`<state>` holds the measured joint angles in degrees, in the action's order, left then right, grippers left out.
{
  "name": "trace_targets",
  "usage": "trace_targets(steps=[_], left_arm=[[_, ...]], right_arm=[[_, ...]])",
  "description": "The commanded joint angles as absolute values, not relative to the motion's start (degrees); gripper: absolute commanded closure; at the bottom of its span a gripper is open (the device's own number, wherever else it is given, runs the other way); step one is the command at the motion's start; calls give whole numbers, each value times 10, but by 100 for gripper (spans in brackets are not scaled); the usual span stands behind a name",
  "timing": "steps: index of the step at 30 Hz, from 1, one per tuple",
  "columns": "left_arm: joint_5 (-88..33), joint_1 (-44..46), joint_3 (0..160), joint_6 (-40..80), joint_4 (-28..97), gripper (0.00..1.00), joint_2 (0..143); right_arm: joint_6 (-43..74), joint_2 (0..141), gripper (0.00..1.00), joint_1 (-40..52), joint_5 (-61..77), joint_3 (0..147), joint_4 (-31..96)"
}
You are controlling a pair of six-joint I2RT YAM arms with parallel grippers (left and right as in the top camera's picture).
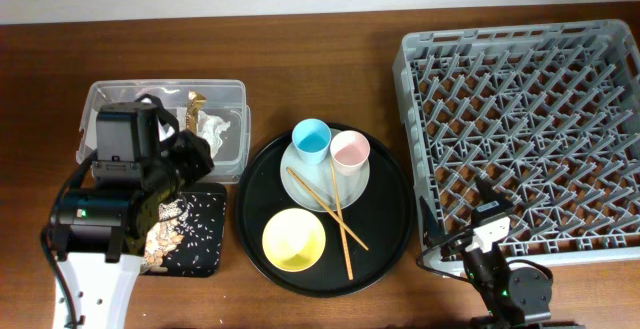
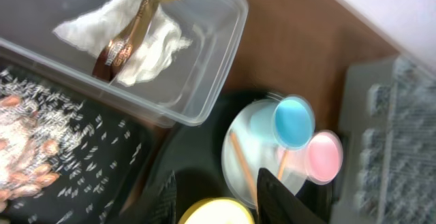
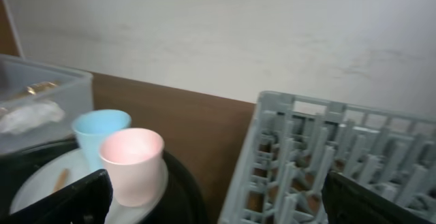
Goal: Sort waste into correct bins and load items into the dishwasher rack
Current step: 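Pick one chopstick with the right gripper and place it in the rack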
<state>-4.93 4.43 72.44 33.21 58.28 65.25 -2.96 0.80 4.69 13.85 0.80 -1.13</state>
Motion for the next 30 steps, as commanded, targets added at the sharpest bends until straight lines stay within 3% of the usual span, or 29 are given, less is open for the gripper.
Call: trace_targets(steps=[1, 6, 11, 13, 14, 15, 17, 20, 24, 30], left_arm=[[-64, 44, 728, 258, 626, 62, 657], [-67, 44, 718, 258, 627, 62, 660], [-67, 48, 718, 258, 627, 62, 660], [-67, 48, 718, 258, 626, 62, 660], [-67, 48, 718, 258, 626, 62, 660], [-67, 48, 718, 258, 626, 61, 660], [-66, 48, 718, 258, 626, 61, 660], [-60, 48, 718, 258, 620, 61, 660], [-60, 48, 718, 258, 611, 60, 660], [-4, 48, 718, 258, 609, 56, 660]], right_arm=[[81, 5, 2, 45, 176, 78, 41], [80, 108, 1, 45, 171, 360, 265], [80, 423, 1, 45, 214, 701, 649], [72, 486, 1, 45, 329, 741, 668], [59, 523, 34, 45, 408, 743, 666], [58, 554, 46, 54, 382, 741, 691], [58, 603, 59, 116, 287, 732, 728], [59, 670, 62, 274, 115, 725, 725], [61, 769, 62, 406, 10, 725, 720], [62, 963, 61, 439, -12, 725, 660]])
